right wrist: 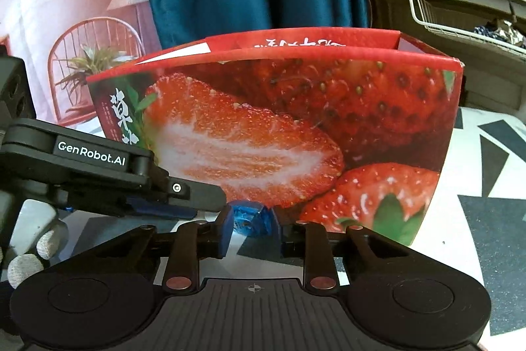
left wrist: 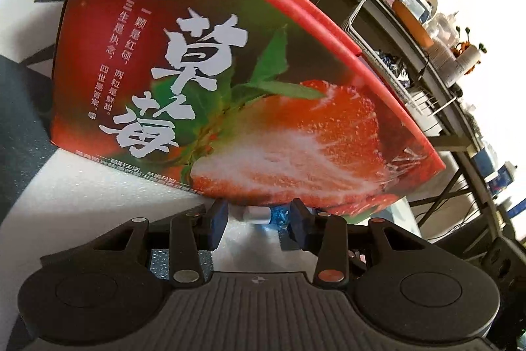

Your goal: Organize rigid objects

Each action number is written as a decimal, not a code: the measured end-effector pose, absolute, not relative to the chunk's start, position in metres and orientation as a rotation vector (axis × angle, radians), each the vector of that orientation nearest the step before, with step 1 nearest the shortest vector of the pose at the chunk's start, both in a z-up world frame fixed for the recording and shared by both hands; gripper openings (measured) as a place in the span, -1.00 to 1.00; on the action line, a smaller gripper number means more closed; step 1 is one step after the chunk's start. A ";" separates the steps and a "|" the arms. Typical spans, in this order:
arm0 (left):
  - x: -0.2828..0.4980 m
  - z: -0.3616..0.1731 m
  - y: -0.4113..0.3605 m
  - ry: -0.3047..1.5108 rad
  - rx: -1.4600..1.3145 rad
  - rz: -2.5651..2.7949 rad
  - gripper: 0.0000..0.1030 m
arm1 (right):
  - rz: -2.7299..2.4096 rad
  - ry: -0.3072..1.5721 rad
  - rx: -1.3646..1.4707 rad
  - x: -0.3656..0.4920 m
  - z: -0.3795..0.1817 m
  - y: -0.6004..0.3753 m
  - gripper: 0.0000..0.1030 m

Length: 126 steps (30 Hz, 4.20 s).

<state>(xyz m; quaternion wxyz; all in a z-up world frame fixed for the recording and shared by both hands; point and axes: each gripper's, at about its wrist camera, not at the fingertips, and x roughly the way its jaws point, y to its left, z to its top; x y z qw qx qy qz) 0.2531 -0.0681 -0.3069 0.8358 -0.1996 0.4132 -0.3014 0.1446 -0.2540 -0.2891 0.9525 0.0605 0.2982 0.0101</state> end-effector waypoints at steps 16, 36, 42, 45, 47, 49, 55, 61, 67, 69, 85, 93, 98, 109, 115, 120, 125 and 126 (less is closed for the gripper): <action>0.248 -0.326 -0.062 0.875 -0.522 -0.710 -0.10 | 0.035 0.626 0.158 0.149 -0.290 -0.262 -0.52; 0.219 -0.219 -0.064 0.667 -0.438 -0.764 -0.10 | 0.024 0.437 0.028 0.123 -0.210 -0.234 -0.51; 0.222 -0.184 -0.069 0.598 -0.395 -0.771 -0.10 | 0.027 0.408 0.019 0.126 -0.189 -0.232 -0.51; 0.227 -0.176 -0.070 0.602 -0.399 -0.772 -0.10 | 0.024 0.395 0.022 0.129 -0.182 -0.234 -0.51; 0.230 -0.175 -0.070 0.610 -0.402 -0.775 -0.10 | 0.020 0.388 0.030 0.131 -0.178 -0.236 -0.51; 0.235 -0.174 -0.074 0.616 -0.393 -0.774 -0.10 | 0.013 0.387 0.032 0.135 -0.175 -0.240 -0.51; 0.260 -0.183 -0.091 0.667 -0.381 -0.758 -0.10 | -0.013 0.431 0.038 0.162 -0.174 -0.255 -0.51; 0.288 -0.187 -0.118 0.705 -0.309 -0.728 -0.10 | -0.017 0.535 0.050 0.201 -0.175 -0.281 -0.51; 0.313 -0.195 -0.143 0.751 -0.272 -0.688 -0.10 | -0.026 0.630 0.085 0.234 -0.185 -0.305 -0.51; 0.319 -0.200 -0.149 0.769 -0.261 -0.671 -0.10 | -0.031 0.661 0.095 0.242 -0.191 -0.310 -0.51; 0.305 -0.181 -0.158 0.747 -0.096 -0.569 0.59 | -0.051 0.733 0.196 0.247 -0.194 -0.322 0.14; 0.255 -0.116 -0.132 0.582 -0.018 -0.508 1.00 | -0.066 0.671 0.139 0.219 -0.132 -0.304 0.99; 0.219 -0.069 -0.107 0.481 0.035 -0.412 1.00 | -0.078 0.606 0.112 0.189 -0.082 -0.288 0.99; 0.134 0.022 -0.054 0.385 0.071 -0.219 1.00 | -0.098 0.491 0.100 0.105 0.029 -0.229 0.99; 0.076 0.047 -0.025 0.332 0.094 -0.147 1.00 | -0.080 0.410 0.123 0.052 0.070 -0.199 0.99; 0.033 0.047 -0.008 0.295 0.098 -0.090 1.00 | -0.065 0.361 0.147 0.013 0.078 -0.181 0.99; 0.004 0.039 0.004 0.289 0.069 -0.046 1.00 | -0.057 0.345 0.149 -0.019 0.068 -0.169 0.99; 0.002 0.039 0.006 0.289 0.064 -0.041 1.00 | -0.057 0.343 0.144 -0.023 0.066 -0.166 0.99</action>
